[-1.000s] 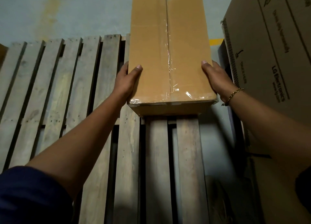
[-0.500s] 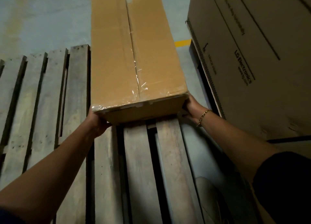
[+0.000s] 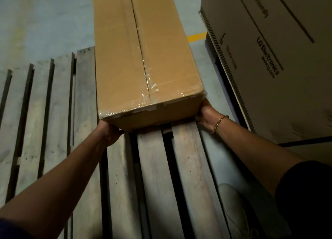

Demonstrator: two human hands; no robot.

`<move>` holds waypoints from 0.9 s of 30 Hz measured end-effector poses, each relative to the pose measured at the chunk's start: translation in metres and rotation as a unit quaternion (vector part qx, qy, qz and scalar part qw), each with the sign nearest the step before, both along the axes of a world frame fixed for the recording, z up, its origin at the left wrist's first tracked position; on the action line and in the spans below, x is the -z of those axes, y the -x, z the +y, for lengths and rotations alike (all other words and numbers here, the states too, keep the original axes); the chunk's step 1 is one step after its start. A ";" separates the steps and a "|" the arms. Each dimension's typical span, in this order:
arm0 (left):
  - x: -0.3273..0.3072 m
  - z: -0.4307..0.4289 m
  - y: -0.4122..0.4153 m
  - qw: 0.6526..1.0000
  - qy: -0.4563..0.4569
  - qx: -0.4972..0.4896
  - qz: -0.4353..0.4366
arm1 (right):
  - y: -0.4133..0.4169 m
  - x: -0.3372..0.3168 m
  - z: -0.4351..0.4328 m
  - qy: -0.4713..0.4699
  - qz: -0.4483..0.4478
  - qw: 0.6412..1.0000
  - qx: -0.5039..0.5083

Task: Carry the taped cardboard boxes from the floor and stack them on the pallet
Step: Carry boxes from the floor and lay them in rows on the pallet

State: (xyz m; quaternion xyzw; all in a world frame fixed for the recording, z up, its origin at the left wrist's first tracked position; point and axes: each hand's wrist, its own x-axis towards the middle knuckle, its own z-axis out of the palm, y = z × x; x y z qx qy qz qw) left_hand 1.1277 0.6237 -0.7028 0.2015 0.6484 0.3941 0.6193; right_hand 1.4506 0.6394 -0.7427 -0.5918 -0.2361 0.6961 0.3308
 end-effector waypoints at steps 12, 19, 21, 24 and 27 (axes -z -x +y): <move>-0.008 -0.022 -0.008 1.000 0.001 -0.009 0.014 | 0.002 0.013 -0.012 -0.010 0.016 0.999 0.029; -0.016 -0.026 -0.012 0.999 0.009 -0.007 0.041 | 0.008 0.009 -0.016 -0.039 0.016 0.999 0.022; -0.017 -0.029 -0.010 0.999 0.013 0.003 0.049 | 0.009 0.010 -0.018 -0.047 0.003 0.999 0.022; -0.027 -0.032 0.000 0.998 0.012 0.022 0.060 | 0.005 0.011 -0.021 -0.052 0.001 0.999 0.008; -0.059 -0.028 0.008 0.998 -0.016 0.025 0.051 | 0.013 -0.006 -0.012 -0.030 0.028 0.999 -0.007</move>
